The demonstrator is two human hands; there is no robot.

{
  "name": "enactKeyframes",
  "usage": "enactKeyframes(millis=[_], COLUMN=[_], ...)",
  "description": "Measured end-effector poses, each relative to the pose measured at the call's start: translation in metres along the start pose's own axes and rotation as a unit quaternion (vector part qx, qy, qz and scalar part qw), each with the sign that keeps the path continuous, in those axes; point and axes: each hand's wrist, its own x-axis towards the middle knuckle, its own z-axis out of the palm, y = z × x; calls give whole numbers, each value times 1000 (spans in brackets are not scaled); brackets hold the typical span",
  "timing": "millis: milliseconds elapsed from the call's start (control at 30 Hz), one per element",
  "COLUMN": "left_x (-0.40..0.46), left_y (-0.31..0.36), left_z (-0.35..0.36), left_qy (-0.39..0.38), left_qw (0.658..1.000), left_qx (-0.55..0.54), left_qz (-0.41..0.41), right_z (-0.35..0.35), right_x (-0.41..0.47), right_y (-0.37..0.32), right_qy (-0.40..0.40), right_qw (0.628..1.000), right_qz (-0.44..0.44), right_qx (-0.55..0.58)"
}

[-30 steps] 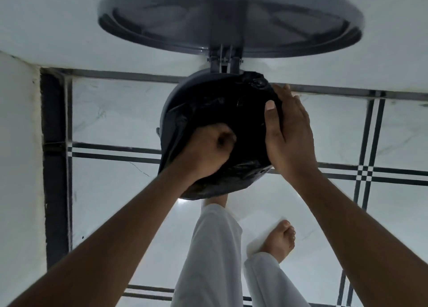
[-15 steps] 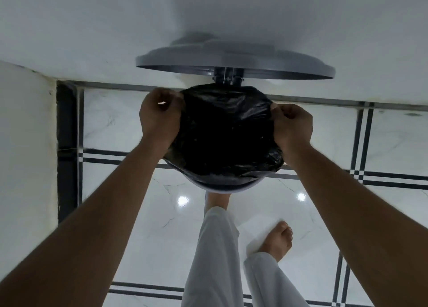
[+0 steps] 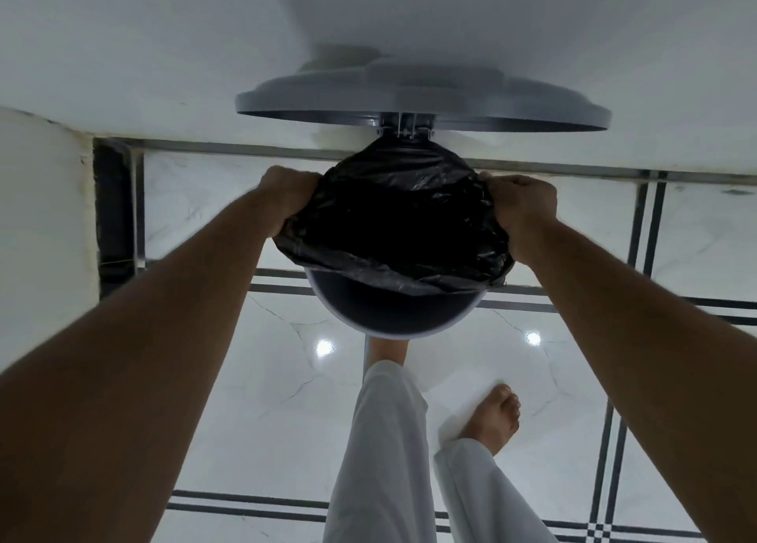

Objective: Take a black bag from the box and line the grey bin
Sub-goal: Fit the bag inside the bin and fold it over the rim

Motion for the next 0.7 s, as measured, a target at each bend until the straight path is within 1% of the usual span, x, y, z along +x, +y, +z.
enactKeyframes(millis=[67, 133, 200, 267, 300, 367, 433, 500, 533, 600, 700], left_x=[-1, -9, -16, -27, -33, -46, -62, -72, -76, -80, -83], left_y=[-21, -42, -61, -77, -84, -95, -102, -110, -114, -123, -137], left_z=[-4, -9, -11, -11, -9, -3, 7, 17, 20, 20, 19], left_qy=[-33, -67, -89, -92, -75, -19, 22, 48, 52, 38, -8], left_qw=[995, 984, 968, 956, 954, 959, 967, 973, 973, 963, 944], left_qx=[-84, -158, -230, -277, -289, -280, -246, -216, -220, -268, -324], left_qz=[-36, -39, -35, -6, 13, 42, 65, 64, 50, -1, -54], right_z=[-7, -16, -25, -31, -33, -35, -35, -36, -36, -38, -39], right_x=[-4, -14, -25, -40, -49, -66, -81, -93, -97, -105, -113], right_y=[6, 11, 25, 42, 50, 66, 85, 103, 110, 120, 125], right_qy=[-11, -16, -4, 15, 24, 33, 25, 12, 7, -8, -24], right_qw=[1000, 999, 999, 999, 998, 997, 996, 993, 990, 985, 986], right_qz=[19, 31, 33, 37, 40, 52, 73, 106, 123, 149, 141], right_qx=[18, 28, 19, 23, 32, 38, 43, 55, 64, 89, 88])
